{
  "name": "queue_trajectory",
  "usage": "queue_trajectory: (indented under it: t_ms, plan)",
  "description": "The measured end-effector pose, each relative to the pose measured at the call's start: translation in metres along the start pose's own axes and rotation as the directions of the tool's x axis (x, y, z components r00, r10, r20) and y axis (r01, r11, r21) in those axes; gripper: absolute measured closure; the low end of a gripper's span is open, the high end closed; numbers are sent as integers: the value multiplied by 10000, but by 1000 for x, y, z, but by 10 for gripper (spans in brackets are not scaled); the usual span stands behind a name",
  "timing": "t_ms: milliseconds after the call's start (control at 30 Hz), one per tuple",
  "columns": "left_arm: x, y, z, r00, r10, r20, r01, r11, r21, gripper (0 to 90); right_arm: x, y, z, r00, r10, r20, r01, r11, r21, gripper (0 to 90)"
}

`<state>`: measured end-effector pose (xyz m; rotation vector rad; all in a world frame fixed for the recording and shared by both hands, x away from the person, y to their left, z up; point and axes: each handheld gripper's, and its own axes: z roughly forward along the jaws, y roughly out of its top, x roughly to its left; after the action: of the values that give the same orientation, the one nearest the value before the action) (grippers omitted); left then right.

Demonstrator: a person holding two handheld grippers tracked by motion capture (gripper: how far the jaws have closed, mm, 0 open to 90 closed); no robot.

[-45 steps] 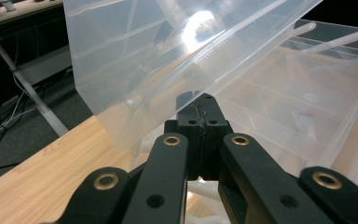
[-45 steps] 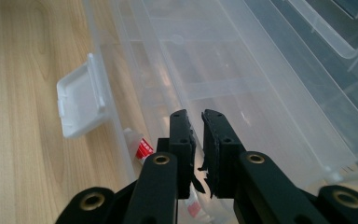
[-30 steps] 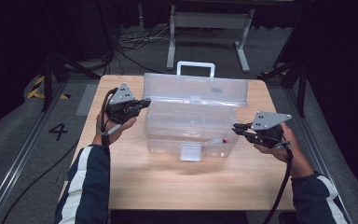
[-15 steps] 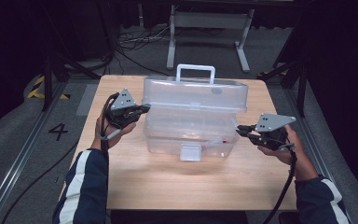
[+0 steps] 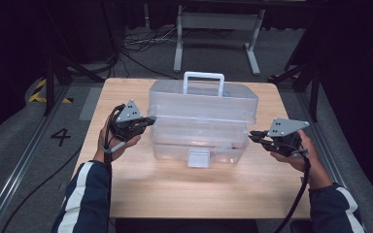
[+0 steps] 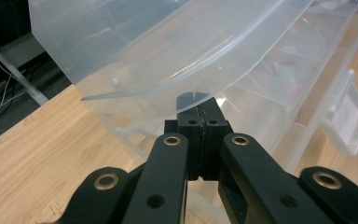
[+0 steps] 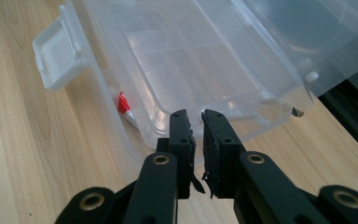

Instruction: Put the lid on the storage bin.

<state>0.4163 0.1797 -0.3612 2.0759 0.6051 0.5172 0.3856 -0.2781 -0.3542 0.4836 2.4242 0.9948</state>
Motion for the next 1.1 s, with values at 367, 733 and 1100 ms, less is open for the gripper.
queue_trajectory:
  t_ms: [367,733,1100]
  plan:
    - [-6,-7,-2,9999,113,-56,-111,9994,319,900,-3,-7,5,9997,235,73,-236,9995,199,819]
    - [-11,-16,-1,9999,163,20,-164,9980,618,900,-3,-10,6,9992,387,17,-387,9989,246,806]
    - [-14,-24,1,9997,231,26,-232,9948,991,900,-4,-15,7,9985,541,27,-542,9979,355,793]
